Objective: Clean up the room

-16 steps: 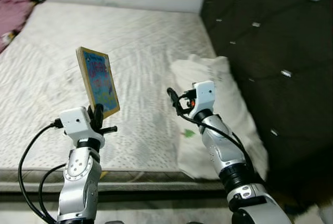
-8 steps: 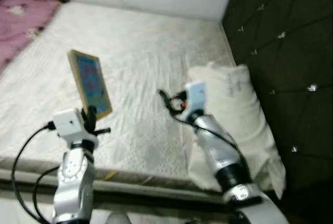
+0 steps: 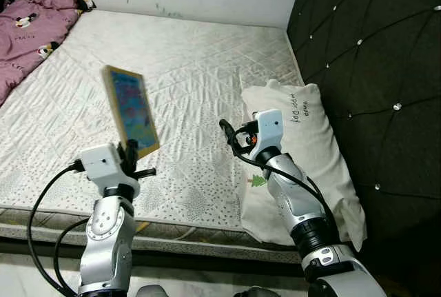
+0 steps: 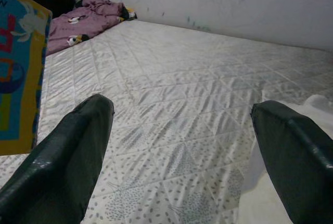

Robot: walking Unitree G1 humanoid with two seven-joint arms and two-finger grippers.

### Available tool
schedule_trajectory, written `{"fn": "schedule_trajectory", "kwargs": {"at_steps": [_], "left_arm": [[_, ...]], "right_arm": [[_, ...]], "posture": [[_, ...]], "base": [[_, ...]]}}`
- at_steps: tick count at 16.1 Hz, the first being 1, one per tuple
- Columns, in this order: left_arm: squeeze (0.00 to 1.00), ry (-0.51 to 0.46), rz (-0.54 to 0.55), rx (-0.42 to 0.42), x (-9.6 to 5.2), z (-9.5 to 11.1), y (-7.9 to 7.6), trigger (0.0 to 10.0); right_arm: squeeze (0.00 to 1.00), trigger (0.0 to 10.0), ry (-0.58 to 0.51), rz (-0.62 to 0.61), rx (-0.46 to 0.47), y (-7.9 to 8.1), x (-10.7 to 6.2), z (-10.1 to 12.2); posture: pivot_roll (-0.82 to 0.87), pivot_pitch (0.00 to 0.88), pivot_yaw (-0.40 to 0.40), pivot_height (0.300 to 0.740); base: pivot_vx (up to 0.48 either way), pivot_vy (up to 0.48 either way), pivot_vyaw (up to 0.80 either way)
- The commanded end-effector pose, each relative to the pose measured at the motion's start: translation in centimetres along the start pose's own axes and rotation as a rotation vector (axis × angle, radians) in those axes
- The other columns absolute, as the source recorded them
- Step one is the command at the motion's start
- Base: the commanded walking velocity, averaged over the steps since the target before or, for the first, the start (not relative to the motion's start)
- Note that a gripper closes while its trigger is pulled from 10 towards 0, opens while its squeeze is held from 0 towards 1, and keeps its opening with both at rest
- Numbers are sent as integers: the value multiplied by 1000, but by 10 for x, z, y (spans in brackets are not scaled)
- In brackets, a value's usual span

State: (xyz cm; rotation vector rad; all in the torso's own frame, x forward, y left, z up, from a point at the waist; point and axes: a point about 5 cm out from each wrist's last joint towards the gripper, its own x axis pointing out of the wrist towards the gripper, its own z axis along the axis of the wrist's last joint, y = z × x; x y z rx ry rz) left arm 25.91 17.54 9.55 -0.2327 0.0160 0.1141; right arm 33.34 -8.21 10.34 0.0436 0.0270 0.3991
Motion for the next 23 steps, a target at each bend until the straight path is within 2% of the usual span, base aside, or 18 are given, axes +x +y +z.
{"fn": "schedule_trajectory", "kwargs": {"at_steps": [1, 9, 14, 23], "left_arm": [[0, -40, 6, -6, 1, 9, -2, 10000], [0, -29, 10, -13, 1, 8, -1, 10000], [0, -50, 69, 1, 5, 11, 3, 10000], [0, -50, 80, -8, 4, 11, 5, 10000]], "right_arm": [[0, 10000, 4, 1, -1, -1, 0, 1], [0, 10000, 5, 0, 6, -2, 0, 1], [0, 10000, 9, -4, 15, -3, 1, 1], [0, 10000, 14, 7, 4, -2, 0, 0]], "posture": [[105, 53, -53, 730], [103, 64, -54, 640], [102, 61, -55, 640], [106, 54, -60, 635]], "base": [[0, 0, 0], [0, 0, 0], [0, 0, 0], [0, 0, 0]]}}
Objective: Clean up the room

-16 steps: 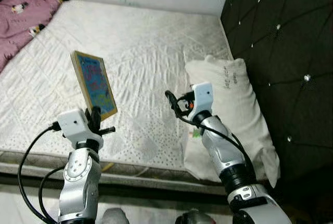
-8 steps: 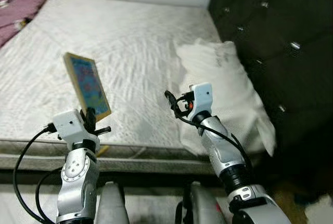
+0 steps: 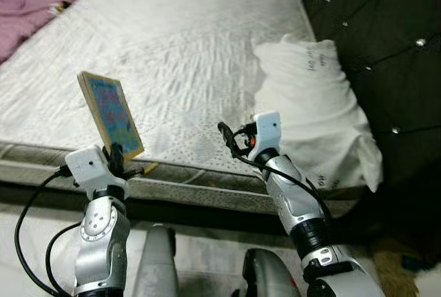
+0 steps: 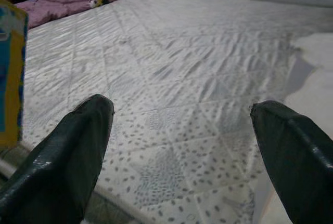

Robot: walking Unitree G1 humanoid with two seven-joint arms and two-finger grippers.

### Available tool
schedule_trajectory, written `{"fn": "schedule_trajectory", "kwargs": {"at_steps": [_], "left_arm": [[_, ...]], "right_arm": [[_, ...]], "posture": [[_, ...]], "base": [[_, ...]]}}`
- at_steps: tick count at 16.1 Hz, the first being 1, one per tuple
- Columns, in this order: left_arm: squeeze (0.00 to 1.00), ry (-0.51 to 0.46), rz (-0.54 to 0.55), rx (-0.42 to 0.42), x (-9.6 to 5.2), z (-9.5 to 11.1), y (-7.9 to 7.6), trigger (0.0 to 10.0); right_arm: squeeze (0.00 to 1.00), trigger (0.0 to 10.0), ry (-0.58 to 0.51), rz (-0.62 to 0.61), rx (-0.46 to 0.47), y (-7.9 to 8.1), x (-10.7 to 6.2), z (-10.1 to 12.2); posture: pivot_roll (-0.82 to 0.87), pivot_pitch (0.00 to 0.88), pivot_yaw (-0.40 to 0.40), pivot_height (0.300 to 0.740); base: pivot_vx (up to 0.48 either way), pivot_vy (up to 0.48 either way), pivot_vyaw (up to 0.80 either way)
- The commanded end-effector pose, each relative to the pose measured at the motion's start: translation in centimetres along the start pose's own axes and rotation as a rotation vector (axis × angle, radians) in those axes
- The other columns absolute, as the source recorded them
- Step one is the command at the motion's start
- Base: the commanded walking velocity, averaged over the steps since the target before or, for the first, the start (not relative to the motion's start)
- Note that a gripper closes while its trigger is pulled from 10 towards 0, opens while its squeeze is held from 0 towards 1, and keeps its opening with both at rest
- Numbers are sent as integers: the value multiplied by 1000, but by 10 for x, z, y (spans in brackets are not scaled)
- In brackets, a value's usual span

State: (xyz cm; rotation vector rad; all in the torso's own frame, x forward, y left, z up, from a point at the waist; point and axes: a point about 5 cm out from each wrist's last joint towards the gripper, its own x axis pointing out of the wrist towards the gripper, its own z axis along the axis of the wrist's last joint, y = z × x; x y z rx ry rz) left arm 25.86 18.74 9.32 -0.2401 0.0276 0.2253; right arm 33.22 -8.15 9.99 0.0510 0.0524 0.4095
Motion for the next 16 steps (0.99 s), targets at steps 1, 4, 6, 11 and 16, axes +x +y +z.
{"fn": "schedule_trajectory", "kwargs": {"at_steps": [1, 4, 6, 11, 16], "left_arm": [[0, -50, -33, -2, 3, 11, -7, 10000], [0, -51, -29, -1, 3, 12, -6, 10000], [0, -56, -30, -2, 5, 13, -7, 10000], [0, -86, -54, -13, 9, 18, -9, 10000], [0, -95, -83, -37, 11, 19, -17, 10000]], "right_arm": [[0, 10000, -10, -2, -9, -3, 1, 4], [0, 10000, -8, -2, -4, -3, 0, 3], [0, 10000, -5, -2, -8, -3, -1, 4], [0, 10000, -3, -7, -1, -5, 0, 5], [0, 10000, -4, -13, -2, -5, 1, 6]], "posture": [[106, 54, -60, 625], [105, 72, -63, 585], [104, 76, -65, 565], [99, 96, -67, 565], [94, 106, -69, 565]], "base": [[0, 0, 0], [0, 0, 0], [0, 0, 0], [0, 0, 0], [286, 0, 0]]}}
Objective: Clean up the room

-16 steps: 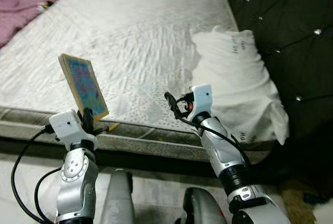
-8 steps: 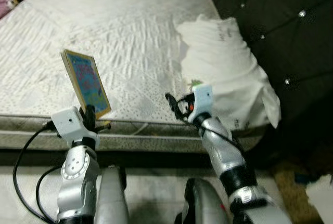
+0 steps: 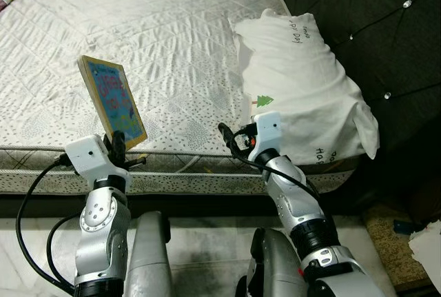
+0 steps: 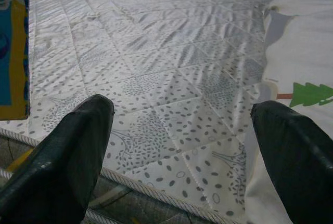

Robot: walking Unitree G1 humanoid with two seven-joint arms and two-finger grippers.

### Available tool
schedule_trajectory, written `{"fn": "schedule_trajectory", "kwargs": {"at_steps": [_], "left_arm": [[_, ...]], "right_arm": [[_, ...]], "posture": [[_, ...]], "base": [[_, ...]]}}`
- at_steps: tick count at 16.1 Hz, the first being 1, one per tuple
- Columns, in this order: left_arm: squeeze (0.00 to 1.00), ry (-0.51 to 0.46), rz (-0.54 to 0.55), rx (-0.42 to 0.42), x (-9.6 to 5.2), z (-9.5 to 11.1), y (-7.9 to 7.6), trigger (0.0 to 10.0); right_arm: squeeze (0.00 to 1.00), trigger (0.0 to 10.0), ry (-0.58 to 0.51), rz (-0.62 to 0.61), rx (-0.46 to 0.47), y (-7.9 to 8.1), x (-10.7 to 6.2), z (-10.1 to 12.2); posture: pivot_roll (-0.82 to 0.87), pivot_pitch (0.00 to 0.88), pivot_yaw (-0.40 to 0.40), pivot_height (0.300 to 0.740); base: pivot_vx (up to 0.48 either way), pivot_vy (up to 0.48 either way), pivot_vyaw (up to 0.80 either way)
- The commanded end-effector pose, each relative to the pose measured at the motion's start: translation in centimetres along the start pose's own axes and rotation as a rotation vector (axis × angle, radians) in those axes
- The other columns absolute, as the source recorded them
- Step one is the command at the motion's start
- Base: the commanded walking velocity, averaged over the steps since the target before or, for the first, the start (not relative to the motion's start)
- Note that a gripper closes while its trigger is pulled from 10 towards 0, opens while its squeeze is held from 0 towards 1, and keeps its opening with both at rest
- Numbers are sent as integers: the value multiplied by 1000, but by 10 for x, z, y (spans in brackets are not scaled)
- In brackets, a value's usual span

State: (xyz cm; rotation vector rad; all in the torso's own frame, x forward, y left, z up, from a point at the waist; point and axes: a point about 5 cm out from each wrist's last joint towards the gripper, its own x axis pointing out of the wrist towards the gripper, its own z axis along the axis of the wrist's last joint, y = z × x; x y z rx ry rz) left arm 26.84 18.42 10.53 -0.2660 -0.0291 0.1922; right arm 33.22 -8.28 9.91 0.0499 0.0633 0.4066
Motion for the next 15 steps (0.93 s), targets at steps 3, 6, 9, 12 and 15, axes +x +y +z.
{"fn": "schedule_trajectory", "kwargs": {"at_steps": [3, 6, 9, 12, 15], "left_arm": [[0, -49, -50, -6, 5, 8, -10, 10000], [0, -44, -66, -16, 4, 8, -12, 10000], [0, -30, -64, -24, 6, 5, -14, 10000], [0, 78, -107, -59, 10, -7, -24, 10000], [0, 149, -117, -71, 11, -16, -28, 10000]], "right_arm": [[0, 10000, -17, -10, -5, -4, 2, 8], [0, 10000, -19, -12, -4, -4, 2, 8], [0, 10000, -19, -16, -2, -5, 2, 8], [0, 10000, -17, -19, 2, -5, 2, 8], [0, 10000, -16, -21, 4, -5, 2, 8]], "posture": [[94, 107, -69, 565], [92, 106, -67, 565], [92, 108, -67, 565], [92, 109, -70, 565], [92, 109, -69, 565]], "base": [[446, 0, 0], [453, 0, 0], [310, 0, 0], [0, 0, 0], [0, 0, 0]]}}
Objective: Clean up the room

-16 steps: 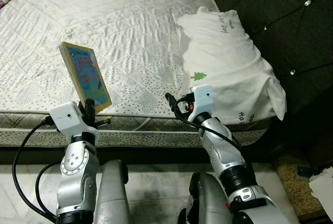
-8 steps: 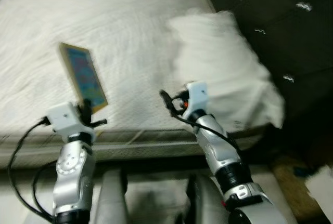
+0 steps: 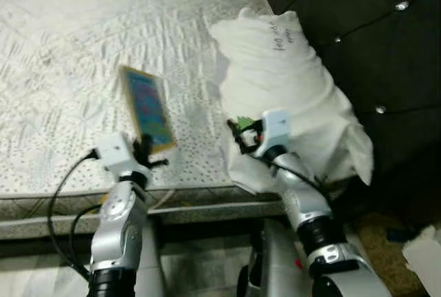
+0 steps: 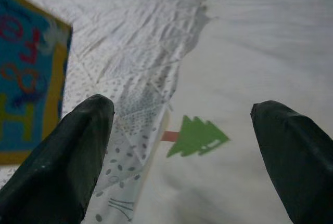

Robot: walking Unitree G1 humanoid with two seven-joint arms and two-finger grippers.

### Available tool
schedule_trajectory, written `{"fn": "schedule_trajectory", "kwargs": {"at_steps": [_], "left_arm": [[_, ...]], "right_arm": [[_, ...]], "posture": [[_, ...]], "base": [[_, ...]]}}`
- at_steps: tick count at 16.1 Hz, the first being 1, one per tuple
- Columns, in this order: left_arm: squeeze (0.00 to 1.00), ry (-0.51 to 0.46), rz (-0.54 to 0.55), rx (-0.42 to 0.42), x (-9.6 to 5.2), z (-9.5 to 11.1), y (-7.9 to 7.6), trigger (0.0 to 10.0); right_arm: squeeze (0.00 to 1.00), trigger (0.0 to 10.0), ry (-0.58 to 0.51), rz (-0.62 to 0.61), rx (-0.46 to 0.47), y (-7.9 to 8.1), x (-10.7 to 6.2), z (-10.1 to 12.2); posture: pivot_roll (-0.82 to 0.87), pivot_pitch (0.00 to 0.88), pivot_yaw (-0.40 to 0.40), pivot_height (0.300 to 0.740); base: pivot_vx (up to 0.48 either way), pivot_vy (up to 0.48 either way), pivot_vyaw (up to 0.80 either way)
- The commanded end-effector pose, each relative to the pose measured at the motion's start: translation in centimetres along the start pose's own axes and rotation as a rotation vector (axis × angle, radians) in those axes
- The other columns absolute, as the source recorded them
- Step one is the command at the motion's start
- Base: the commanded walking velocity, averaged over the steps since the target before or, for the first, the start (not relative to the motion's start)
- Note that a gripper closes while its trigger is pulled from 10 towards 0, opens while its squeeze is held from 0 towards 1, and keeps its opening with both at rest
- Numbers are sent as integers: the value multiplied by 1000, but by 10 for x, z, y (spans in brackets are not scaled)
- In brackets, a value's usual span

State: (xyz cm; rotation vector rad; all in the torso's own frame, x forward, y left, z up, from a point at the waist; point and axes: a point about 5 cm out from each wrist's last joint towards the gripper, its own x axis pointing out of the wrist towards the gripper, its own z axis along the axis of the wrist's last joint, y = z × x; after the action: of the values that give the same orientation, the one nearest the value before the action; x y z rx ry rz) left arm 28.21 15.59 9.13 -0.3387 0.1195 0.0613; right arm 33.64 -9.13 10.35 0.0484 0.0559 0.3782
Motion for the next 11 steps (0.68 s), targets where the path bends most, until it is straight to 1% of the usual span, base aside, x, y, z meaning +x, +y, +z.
{"fn": "schedule_trajectory", "kwargs": {"at_steps": [1, 2, 3, 4, 5, 6, 8, 9, 10, 11], "left_arm": [[0, 11, -9, -21, 3, 2, -2, 10000], [0, 101, -28, -58, 4, -9, -4, 10000], [0, 130, -30, -82, 5, -12, -5, 10000], [0, 236, -38, -132, 8, -22, -8, 10000], [0, 277, -51, -194, 10, -26, -13, 10000], [0, 304, -110, -236, 11, -27, -23, 10000], [0, 344, -184, -331, 15, -26, -40, 10000], [0, 358, -195, -354, 17, -26, -43, 10000], [0, 394, -216, -391, 19, -26, -49, 10000], [0, 410, -227, -407, 20, -27, -52, 10000]], "right_arm": [[0, 10000, -8, 6, 7, 4, 2, 3], [0, 10000, -8, 5, 7, 4, 2, 3], [0, 10000, -8, 5, 7, 4, 2, 3], [0, 10000, -8, 5, 6, 4, 2, 3], [0, 10000, -9, 5, 3, 4, 2, 4], [0, 10000, -10, 4, 1, 3, 2, 4], [0, 10000, -11, 5, -5, 2, 1, 4], [0, 10000, -11, 7, -7, 2, 1, 3], [0, 10000, -11, 7, -9, 2, 1, 3], [0, 10000, -10, 8, -11, 2, 1, 3]], "posture": [[92, 108, -69, 565], [92, 108, -69, 565], [91, 107, -70, 565], [87, 105, -70, 565], [87, 105, -70, 565], [81, 100, -72, 565], [78, 94, -74, 565], [77, 92, -74, 565], [77, 90, -75, 565], [77, 90, -75, 565]], "base": [[0, 0, 0], [0, 0, 0], [0, 0, 0], [0, 0, 0], [0, 0, 0], [0, 0, 0], [0, 0, 0], [0, 0, 0], [0, 0, 0], [0, 0, 0]]}}
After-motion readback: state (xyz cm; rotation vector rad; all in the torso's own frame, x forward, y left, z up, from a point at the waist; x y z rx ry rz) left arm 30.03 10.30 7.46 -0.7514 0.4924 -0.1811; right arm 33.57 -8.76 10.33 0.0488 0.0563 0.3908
